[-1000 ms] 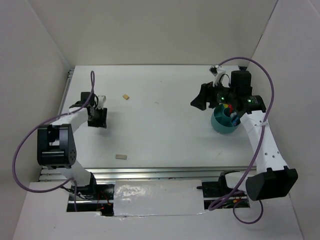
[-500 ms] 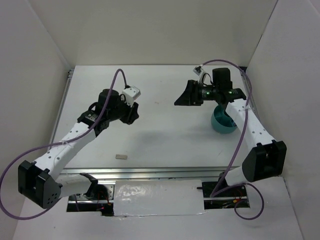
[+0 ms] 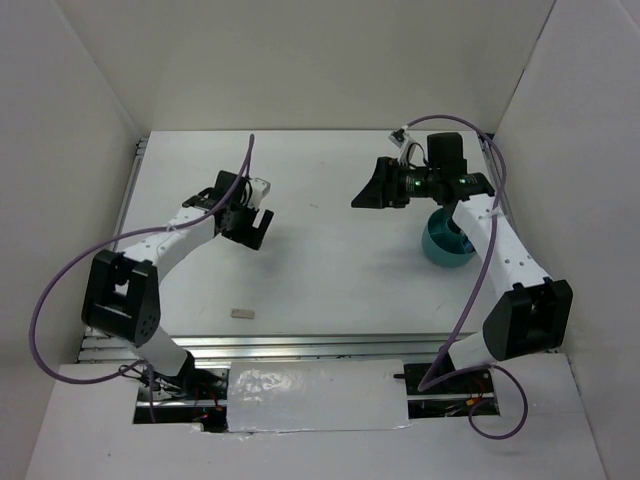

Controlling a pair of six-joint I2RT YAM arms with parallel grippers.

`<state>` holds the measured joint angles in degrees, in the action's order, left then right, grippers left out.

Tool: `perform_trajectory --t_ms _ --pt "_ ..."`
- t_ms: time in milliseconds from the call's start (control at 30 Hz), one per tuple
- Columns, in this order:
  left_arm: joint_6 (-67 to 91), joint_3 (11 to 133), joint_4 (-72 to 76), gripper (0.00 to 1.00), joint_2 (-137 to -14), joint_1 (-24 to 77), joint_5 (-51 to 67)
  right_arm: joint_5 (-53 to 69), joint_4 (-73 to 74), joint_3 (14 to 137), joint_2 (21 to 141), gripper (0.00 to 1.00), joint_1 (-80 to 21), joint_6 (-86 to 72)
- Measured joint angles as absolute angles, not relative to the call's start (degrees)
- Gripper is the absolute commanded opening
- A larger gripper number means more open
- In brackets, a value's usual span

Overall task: Sort the stationery into containers
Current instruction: Pick up the stationery from the center of the board.

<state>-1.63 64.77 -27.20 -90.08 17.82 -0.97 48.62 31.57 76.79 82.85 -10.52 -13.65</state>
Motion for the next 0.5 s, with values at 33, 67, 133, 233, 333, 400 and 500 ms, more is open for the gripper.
perform_trajectory --t_ms 33,67,133,233,333,400,500 --pt "-1.78 65.58 -27.24 0.99 -91.90 17.58 -0.99 48.60 31.73 76.77 82.65 0.76 -10.15 -13.52" --pt "-1.98 66.24 -27.40 0.99 -93.23 17.50 -0.97 48.51 31.83 76.73 82.46 0.76 -9.80 -13.39" --pt "-2.83 67.31 -27.68 0.99 -96.12 17.41 -0.45 48.38 32.05 76.62 82.04 0.76 -9.02 -13.13" --pt "-3.05 68.97 -28.29 0.98 -100.31 17.02 1.19 48.18 32.40 76.44 81.76 0.75 -8.27 -12.75" --pt "-3.03 69.73 -28.34 0.95 -103.57 16.43 2.00 47.97 32.71 76.44 81.76 0.75 -7.84 -12.45" --pt "-3.01 69.84 -28.29 0.94 -104.97 16.01 2.02 47.75 32.88 76.44 81.71 0.75 -7.75 -12.25" --pt "-3.01 69.91 -28.05 0.90 -106.48 15.64 1.78 47.59 33.19 76.44 81.60 0.75 -7.70 -12.10"
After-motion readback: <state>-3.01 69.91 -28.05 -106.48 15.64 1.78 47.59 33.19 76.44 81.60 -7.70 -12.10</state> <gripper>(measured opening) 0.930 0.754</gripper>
